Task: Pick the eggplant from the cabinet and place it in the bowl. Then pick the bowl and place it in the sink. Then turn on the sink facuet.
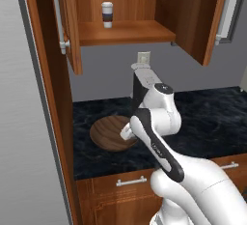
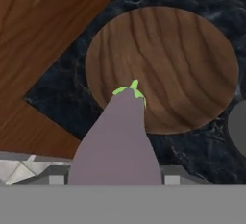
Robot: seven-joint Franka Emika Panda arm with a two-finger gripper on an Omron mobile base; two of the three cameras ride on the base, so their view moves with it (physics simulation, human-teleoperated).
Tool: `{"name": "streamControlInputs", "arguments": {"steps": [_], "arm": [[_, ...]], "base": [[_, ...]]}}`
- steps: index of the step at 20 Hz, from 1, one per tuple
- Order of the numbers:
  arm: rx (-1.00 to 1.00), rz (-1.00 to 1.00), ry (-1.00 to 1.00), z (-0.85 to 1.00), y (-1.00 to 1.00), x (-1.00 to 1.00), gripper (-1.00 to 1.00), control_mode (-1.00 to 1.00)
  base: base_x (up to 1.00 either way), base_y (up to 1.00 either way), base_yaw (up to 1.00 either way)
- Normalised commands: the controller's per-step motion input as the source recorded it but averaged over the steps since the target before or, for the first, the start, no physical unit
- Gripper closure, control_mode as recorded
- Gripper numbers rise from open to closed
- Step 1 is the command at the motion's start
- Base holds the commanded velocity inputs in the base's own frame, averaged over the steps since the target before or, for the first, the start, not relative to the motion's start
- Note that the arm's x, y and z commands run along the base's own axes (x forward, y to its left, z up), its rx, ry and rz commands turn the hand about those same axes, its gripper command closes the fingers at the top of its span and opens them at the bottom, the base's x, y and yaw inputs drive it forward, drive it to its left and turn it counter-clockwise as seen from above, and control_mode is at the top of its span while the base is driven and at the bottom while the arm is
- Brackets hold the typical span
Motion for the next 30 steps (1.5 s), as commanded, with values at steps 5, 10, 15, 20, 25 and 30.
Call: {"name": "streamControlInputs", "arguments": {"steps": [5,10,15,20,25,30], "arm": [[-0.02,0.00,0.00,-0.59,0.03,0.43,1.00,-1.00],[0.00,0.00,-0.03,-0.35,0.00,0.30,1.00,-1.00],[0.00,0.00,0.00,-0.17,0.01,0.49,1.00,-1.00],[0.00,0.00,0.00,-0.14,0.01,0.37,1.00,-1.00],[0.00,0.00,0.00,-0.15,0.06,0.34,-1.00,-1.00],[0.00,0.00,0.00,-0.23,0.13,0.19,-1.00,-1.00]], "base": [[0.00,0.00,0.00],[0.00,0.00,0.00],[0.00,0.00,0.00],[0.00,0.00,0.00],[0.00,0.00,0.00],[0.00,0.00,0.00]]}}
